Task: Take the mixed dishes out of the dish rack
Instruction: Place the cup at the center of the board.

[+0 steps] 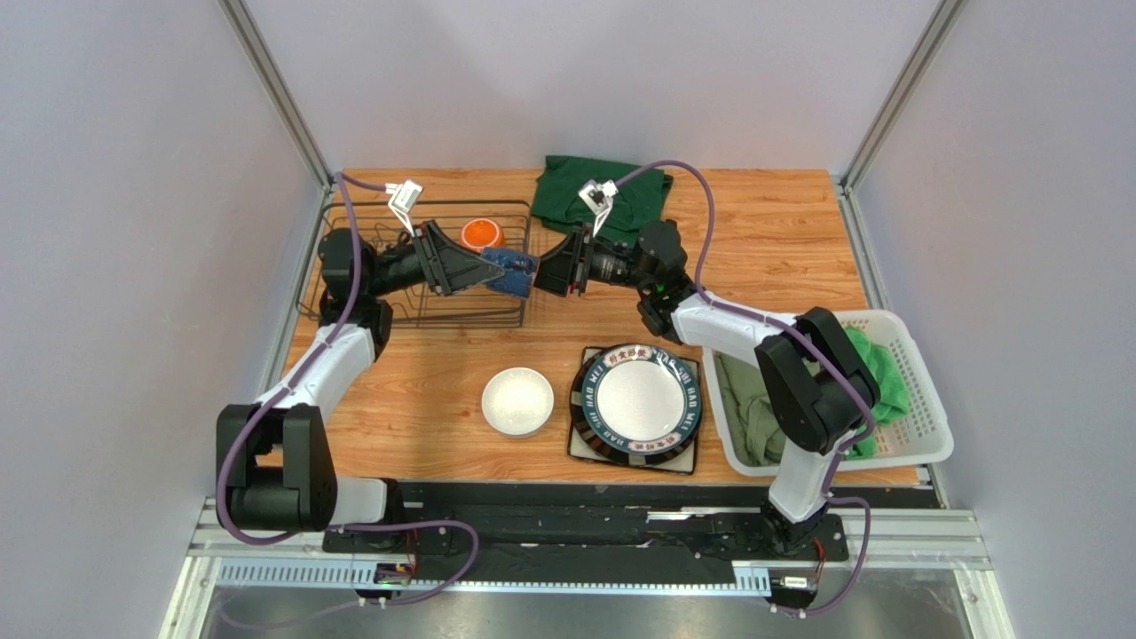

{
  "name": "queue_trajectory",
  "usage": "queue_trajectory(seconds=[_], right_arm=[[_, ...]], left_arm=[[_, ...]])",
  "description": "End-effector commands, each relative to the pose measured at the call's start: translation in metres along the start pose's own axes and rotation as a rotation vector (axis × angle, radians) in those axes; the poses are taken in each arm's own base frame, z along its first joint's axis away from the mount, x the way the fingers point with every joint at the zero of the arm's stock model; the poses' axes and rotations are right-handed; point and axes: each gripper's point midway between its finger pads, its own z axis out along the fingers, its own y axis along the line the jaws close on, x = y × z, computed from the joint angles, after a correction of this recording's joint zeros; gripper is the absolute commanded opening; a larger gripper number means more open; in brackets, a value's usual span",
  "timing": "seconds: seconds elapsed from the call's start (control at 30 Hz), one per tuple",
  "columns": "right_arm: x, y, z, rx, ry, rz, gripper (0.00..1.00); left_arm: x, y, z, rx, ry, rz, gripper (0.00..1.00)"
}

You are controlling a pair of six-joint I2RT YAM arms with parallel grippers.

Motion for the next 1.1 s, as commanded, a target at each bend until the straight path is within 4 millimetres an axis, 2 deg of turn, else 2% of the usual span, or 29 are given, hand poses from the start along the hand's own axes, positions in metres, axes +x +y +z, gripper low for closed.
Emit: queue_trajectory(seconds=[0.0,0.23,0.27,0.3,0.37,0.4,0.5,0.77,0.8,0.83,1.07], right_arm=[[-0.019,0.018,0.008,-0.069,-0.045,-0.061,0.34],[-0.019,0.022,0.009,-0.087,-0.032,-0.065,0.05],[-0.020,0.023,0.008,-0.087,-0.033,-0.068,0.00],[-0.020,0.024,0.009,-0.089,-0.033,-0.072,0.00],[-0.019,0.023,0.007,-0.081,-0.029,-0.079,0.00],[-0.021,0.026,0.007,-0.083,-0.032,-0.091,0.00],[-0.025,0.028,0.003,-0.070,-0.038,-0.106,0.00],[-0.034,0.027,-0.008,-0.052,-0.058,-0.124,0.00],[-0.035,0.028,-0.009,-0.053,-0.059,-0.130,0.00],[-0.037,0.028,-0.011,-0.050,-0.063,-0.132,0.00],[-0.044,0.033,-0.020,-0.042,-0.081,-0.153,0.00]], left_arm=[[-0.007,-0.019,0.002,0.044,-0.020,0.125,0.00],[-0.005,-0.019,0.001,0.035,-0.013,0.135,0.00],[-0.007,-0.018,0.001,0.029,-0.010,0.137,0.03],[-0.003,-0.012,0.001,0.009,0.005,0.126,0.15],[-0.003,-0.010,0.001,-0.011,0.009,0.131,0.32],[-0.001,-0.005,0.000,-0.028,0.017,0.124,0.47],[-0.001,-0.005,-0.002,-0.047,0.019,0.137,0.61],[-0.008,-0.006,-0.011,-0.079,0.000,0.155,0.80],[-0.013,-0.001,-0.017,-0.099,-0.018,0.161,0.82],[-0.014,-0.001,-0.018,-0.101,-0.021,0.164,0.89],[-0.018,0.003,-0.026,-0.128,-0.035,0.174,0.91]])
